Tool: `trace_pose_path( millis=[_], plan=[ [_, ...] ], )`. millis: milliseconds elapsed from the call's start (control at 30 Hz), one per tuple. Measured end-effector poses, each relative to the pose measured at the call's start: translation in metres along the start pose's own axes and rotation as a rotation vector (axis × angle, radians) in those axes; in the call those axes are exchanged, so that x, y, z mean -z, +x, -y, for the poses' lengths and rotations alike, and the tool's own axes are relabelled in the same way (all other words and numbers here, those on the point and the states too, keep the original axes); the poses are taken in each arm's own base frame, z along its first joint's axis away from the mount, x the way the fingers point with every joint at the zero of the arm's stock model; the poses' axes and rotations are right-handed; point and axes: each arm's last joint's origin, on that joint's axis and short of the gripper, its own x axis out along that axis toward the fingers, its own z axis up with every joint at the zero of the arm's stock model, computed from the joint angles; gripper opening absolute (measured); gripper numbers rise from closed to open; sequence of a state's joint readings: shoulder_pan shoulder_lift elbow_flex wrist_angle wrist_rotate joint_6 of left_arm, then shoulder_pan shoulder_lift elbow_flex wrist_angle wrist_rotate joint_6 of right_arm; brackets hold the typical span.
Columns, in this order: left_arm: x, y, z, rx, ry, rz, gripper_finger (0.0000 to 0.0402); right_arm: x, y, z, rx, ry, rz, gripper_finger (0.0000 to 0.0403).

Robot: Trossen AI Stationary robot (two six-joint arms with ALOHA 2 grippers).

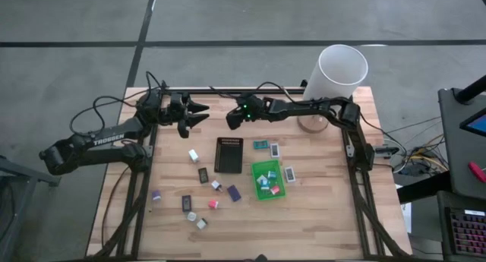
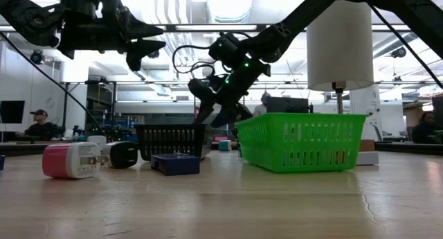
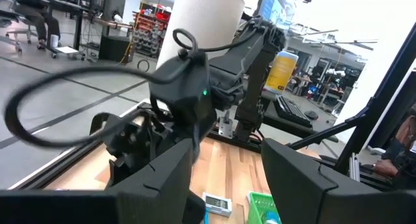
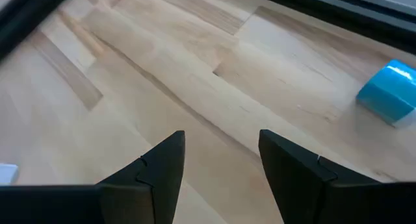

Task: Pick & Place Office items
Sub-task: Adjust the white lamp

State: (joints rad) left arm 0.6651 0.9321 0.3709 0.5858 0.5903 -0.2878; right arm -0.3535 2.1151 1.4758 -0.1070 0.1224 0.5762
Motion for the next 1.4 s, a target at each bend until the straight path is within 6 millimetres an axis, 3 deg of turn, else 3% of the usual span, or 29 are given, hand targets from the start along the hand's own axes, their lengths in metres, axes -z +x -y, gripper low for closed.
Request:
trace_pose_path(
  millis=[233, 467, 600, 867, 1067, 1400],
  plan=[
    [0.0, 0.0, 0.0, 0.0, 0.0, 0.0, 0.0191, -0.002, -0.008, -0.001, 0.024, -0.031, 0.007, 0.0172],
    [0.0, 0.0, 0.0, 0.001, 0.0, 0.0, 0.019, -0.019, -0.048, -0.006, 0.057, -0.123, 0.015, 0.0153],
    [0.0, 0.0, 0.0, 0.001, 0.0, 0.0, 0.019, -0.032, -0.063, 0.003, 0.139, -0.157, 0.074, 0.0147],
    [0.0, 0.0, 0.0, 0.001, 0.0, 0.0, 0.019, -0.055, -0.055, 0.035, 0.052, -0.348, 0.073, 0.0144],
    [0.0, 0.0, 0.0, 0.0, 0.0, 0.0, 0.019, -0.068, -0.042, 0.058, -0.014, -0.338, 0.119, 0.0141],
    [0.0, 0.0, 0.0, 0.0, -0.001, -0.002, 0.019, -0.055, -0.013, 0.067, 0.0, -0.413, 0.081, 0.0138]
  ],
)
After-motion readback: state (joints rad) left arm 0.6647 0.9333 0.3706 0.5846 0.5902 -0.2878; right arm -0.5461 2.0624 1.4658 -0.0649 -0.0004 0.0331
